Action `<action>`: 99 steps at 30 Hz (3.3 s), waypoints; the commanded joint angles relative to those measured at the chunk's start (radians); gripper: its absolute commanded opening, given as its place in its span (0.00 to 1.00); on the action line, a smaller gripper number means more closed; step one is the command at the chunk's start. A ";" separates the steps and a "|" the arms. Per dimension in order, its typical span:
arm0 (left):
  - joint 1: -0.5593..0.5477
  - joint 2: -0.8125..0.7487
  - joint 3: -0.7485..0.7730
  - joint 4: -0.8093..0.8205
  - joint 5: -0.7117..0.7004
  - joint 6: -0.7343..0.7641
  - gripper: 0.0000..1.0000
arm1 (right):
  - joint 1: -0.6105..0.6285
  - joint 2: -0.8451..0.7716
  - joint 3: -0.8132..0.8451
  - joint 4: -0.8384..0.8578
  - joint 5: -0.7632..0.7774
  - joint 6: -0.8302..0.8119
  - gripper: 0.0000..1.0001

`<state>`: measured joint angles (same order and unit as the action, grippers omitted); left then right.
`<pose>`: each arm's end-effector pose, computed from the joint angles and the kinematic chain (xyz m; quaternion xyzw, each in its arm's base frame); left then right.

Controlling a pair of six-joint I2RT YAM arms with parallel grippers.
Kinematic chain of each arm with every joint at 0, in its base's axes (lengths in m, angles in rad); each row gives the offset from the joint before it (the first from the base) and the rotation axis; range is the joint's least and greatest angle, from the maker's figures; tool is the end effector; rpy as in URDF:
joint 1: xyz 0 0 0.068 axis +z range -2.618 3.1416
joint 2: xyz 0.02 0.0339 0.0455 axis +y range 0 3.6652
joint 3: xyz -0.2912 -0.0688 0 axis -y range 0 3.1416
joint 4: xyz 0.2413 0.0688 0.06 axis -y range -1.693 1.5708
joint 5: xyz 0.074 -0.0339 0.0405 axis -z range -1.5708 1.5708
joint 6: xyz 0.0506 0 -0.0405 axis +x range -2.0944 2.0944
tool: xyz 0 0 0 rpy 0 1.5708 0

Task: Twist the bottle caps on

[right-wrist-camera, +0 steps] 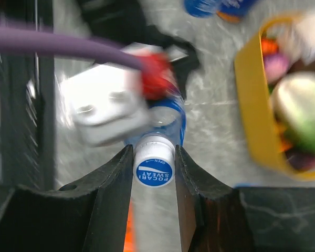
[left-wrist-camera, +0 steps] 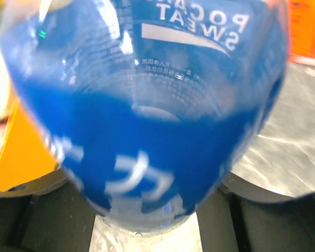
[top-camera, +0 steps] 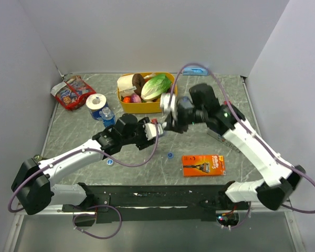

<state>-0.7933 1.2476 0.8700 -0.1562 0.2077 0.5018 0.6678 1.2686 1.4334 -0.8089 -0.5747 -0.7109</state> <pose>0.1892 -0.2071 0.2936 0.5621 0.6580 -0.1607 0.4746 0.1829 0.1793 0.4203 -0.6434 0.5814 0.2442 0.4340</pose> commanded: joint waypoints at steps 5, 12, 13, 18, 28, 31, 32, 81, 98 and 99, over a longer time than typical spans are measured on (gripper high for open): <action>-0.006 0.008 0.046 0.305 -0.326 -0.232 0.01 | -0.185 0.147 0.028 0.053 -0.128 0.947 0.00; -0.004 0.023 0.029 0.225 -0.231 -0.200 0.01 | -0.250 0.175 0.255 0.129 -0.177 0.929 0.64; -0.006 0.018 0.024 0.198 -0.216 -0.200 0.01 | -0.276 0.167 0.293 0.155 -0.198 0.923 0.67; 0.005 -0.002 0.007 0.094 -0.038 -0.108 0.01 | -0.401 0.103 0.311 0.168 -0.535 0.624 0.70; 0.062 0.052 0.101 -0.111 0.229 0.178 0.01 | -0.085 -0.236 -0.114 -0.063 -0.122 -0.563 0.66; 0.063 0.055 0.129 -0.161 0.269 0.228 0.01 | -0.044 -0.250 -0.154 -0.024 -0.062 -0.656 0.66; 0.062 0.053 0.130 -0.170 0.282 0.250 0.01 | -0.039 -0.244 -0.149 -0.023 -0.057 -0.667 0.65; -0.035 0.036 0.064 0.303 -0.205 -0.111 0.01 | -0.049 0.110 0.069 0.045 -0.079 0.655 0.00; -0.035 0.010 0.052 0.230 -0.194 -0.308 0.01 | -0.128 0.098 0.038 0.152 -0.117 0.720 0.47; -0.034 0.007 0.052 0.231 -0.185 -0.315 0.01 | -0.126 0.092 0.030 0.155 -0.119 0.720 0.48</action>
<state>-0.8246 1.3155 0.8978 -0.0719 -0.0147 0.2775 0.5205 1.3922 1.4963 -0.6384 -0.6216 -0.0151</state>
